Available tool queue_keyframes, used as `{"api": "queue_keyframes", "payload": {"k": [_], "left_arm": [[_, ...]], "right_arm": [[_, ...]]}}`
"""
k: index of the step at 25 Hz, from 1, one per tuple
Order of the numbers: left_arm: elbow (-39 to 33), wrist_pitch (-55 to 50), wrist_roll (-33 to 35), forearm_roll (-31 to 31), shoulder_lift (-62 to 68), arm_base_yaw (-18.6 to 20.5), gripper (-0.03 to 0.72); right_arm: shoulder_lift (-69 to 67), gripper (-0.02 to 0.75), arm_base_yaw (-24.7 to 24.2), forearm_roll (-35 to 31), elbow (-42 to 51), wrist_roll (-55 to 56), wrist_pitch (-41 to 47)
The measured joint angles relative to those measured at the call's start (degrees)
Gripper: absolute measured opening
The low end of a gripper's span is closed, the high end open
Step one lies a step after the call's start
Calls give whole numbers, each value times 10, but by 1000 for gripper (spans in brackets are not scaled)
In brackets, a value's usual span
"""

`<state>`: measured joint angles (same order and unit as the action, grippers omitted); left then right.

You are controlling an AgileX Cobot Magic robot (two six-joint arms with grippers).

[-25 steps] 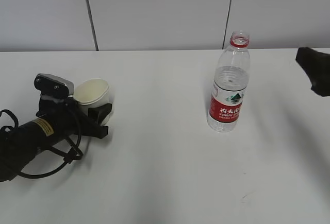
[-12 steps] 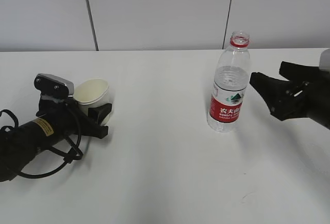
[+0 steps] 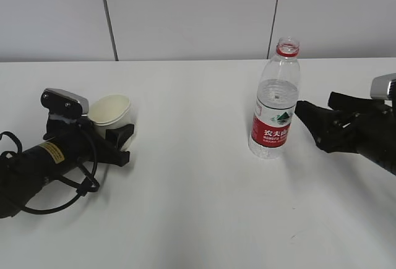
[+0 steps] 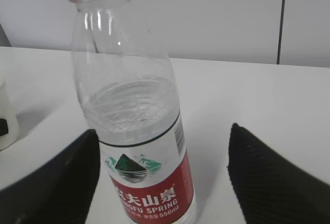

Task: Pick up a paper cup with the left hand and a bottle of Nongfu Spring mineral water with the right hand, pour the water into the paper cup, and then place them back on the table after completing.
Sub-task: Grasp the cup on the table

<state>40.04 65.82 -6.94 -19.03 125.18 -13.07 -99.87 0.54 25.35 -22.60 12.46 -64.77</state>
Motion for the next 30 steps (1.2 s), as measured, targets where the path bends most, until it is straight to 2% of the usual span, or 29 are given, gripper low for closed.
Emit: {"api": "queue_keyframes", "payload": {"k": [13, 21, 30], "left_arm": [[0, 0, 0, 0, 0, 0, 375], [0, 0, 0, 0, 0, 0, 375], [0, 0, 0, 0, 0, 0, 375]], "right_arm": [[-1, 575, 0, 19, 0, 0, -4], [-1, 648, 0, 48, -9, 0, 0], [-61, 660, 6, 64, -56, 1, 10]]}}
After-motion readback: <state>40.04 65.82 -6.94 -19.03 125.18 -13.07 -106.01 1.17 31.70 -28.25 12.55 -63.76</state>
